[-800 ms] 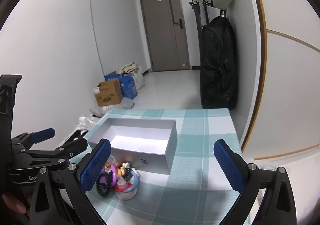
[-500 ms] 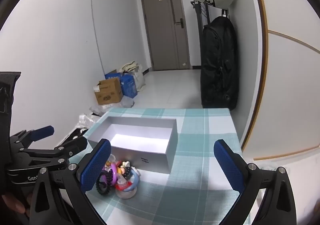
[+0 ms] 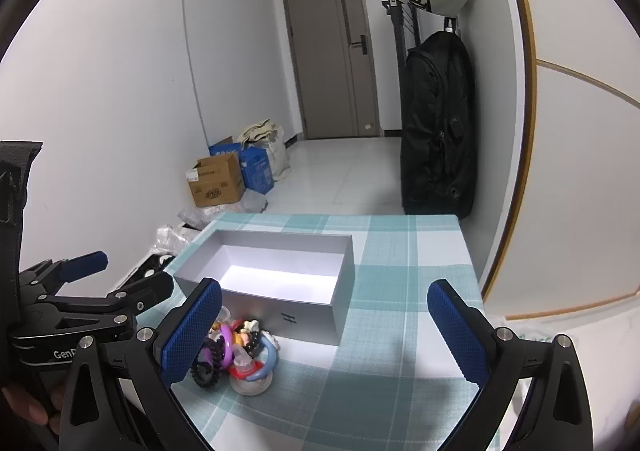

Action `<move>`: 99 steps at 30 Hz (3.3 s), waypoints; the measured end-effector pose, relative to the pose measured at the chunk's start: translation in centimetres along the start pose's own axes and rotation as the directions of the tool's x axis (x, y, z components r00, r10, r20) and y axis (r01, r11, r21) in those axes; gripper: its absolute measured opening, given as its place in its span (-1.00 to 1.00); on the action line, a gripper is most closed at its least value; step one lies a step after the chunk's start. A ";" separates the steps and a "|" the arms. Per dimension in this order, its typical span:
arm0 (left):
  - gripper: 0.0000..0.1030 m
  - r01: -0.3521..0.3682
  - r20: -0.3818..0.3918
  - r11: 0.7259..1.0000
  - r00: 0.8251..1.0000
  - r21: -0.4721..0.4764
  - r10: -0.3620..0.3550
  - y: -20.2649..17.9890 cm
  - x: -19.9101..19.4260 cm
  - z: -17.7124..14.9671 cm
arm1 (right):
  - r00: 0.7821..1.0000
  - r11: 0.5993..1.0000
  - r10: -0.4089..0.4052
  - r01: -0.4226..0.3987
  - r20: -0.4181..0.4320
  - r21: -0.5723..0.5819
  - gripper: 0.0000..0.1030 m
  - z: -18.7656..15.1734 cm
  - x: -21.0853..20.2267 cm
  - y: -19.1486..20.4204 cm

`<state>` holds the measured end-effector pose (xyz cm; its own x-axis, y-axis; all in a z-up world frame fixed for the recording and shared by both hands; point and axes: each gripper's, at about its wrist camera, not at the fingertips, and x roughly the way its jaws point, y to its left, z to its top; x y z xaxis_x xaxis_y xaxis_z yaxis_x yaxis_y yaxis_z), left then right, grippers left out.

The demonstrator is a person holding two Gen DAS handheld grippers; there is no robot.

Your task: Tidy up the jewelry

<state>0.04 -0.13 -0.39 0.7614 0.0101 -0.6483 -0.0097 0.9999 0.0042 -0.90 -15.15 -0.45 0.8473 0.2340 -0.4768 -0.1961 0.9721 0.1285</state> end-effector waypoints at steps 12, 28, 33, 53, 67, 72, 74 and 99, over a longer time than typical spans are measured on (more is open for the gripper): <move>0.98 0.003 -0.007 1.000 1.000 -0.004 -0.003 -0.1 0.0 0.0 | 1.000 1.000 0.007 -0.007 -0.008 -0.012 1.00 0.1 0.0 0.3; 0.98 0.004 -0.015 1.000 1.000 -0.009 -0.004 0.0 0.1 -0.1 | 1.000 1.000 0.009 -0.009 -0.010 -0.013 1.00 0.1 0.1 0.4; 0.98 0.004 -0.015 1.000 1.000 -0.009 -0.004 -0.1 0.1 -0.1 | 1.000 1.000 0.009 -0.009 -0.015 -0.012 1.00 0.1 0.2 0.5; 0.98 0.011 -0.030 1.000 0.999 -0.016 -0.012 0.1 0.4 -0.3 | 1.000 1.000 0.010 -0.010 -0.023 -0.015 1.00 -0.3 0.3 0.7; 0.98 0.060 -0.069 0.998 0.996 -0.036 -0.062 0.5 1.3 -0.2 | 0.998 1.000 0.011 -0.012 -0.054 -0.023 1.00 0.0 0.8 0.7; 0.98 0.105 -0.105 0.991 0.988 -0.082 -0.113 1.7 2.3 0.0 | 0.996 0.999 0.025 -0.027 -0.089 -0.019 1.00 0.0 1.3 0.6; 0.98 0.122 -0.115 0.987 0.984 -0.109 -0.134 2.4 2.7 0.2 | 0.993 0.999 0.044 -0.046 -0.108 -0.019 1.00 0.0 1.7 0.6; 0.98 0.257 -0.318 0.950 0.898 -0.178 -0.303 5.8 6.3 -2.0 | 0.871 0.950 0.282 -0.311 -0.402 -0.008 -0.19 -2.8 7.8 3.5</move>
<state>3.45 5.74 -5.94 0.4803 -0.2951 -0.8260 0.0712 0.9517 -0.2986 3.61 -9.84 -6.11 0.4841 0.4842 -0.7289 -0.4541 0.8510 0.2638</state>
